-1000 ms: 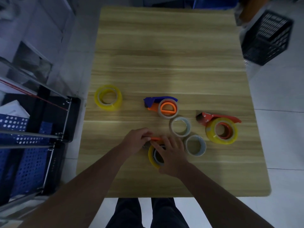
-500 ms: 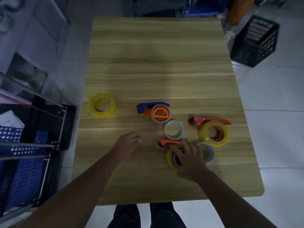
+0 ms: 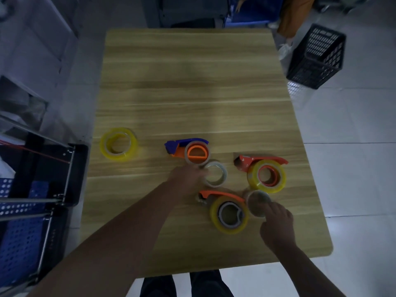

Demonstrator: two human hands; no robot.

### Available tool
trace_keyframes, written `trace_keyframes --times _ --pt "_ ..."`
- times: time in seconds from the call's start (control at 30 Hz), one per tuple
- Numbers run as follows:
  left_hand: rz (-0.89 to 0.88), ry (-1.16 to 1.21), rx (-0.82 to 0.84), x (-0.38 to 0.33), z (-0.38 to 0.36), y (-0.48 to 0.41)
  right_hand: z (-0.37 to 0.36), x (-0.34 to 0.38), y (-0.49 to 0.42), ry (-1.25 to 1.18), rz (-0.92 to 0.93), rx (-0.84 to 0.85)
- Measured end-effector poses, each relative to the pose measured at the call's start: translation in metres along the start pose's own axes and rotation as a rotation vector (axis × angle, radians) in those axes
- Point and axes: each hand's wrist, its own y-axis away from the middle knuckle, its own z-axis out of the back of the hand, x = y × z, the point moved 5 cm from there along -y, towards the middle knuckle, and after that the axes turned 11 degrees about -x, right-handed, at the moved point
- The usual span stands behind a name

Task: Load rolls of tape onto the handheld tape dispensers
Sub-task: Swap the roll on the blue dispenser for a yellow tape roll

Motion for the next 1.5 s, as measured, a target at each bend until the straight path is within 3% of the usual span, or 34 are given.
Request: trace_keyframes --times 0.07,0.2,0.3,0.4,0.63,0.87,1.0,1.1,1.2,1.33,1.5 --pt "0.057 -0.105 0.068 -0.003 -0.002 -0.002 -0.004 -0.010 0.007 0.100 0.041 -0.009" --pt "0.054 -0.267 0.009 0.008 -0.004 0.009 -0.008 -0.012 0.007 0.120 0.098 -0.057" --pt "0.132 -0.125 0.001 0.023 -0.010 0.022 -0.015 -0.008 -0.001 0.139 0.137 0.015" --pt "0.142 -0.170 -0.009 0.037 -0.004 0.033 -0.021 -0.006 -0.014 0.134 0.138 0.047" --pt "0.321 -0.003 -0.177 0.089 -0.006 0.109 -0.011 -0.005 -0.041 0.146 0.075 -0.056" --pt "0.414 0.084 -0.293 0.094 -0.019 0.157 -0.001 -0.008 0.069 0.096 0.039 -0.121" --pt "0.447 0.135 -0.313 0.090 -0.024 0.175 -0.012 0.025 0.118 -0.053 0.163 -0.134" --pt "0.475 0.174 -0.334 0.096 -0.029 0.189 -0.025 0.068 0.136 -0.098 0.342 -0.013" --pt "0.480 0.263 -0.348 0.100 -0.030 0.197 -0.040 0.102 0.128 -0.139 0.418 0.036" --pt "0.501 0.199 -0.331 0.109 -0.035 0.199 -0.049 0.125 0.091 -0.124 0.451 -0.005" --pt "0.479 0.193 -0.302 0.104 -0.032 0.185 -0.053 0.119 0.049 -0.038 0.375 -0.002"
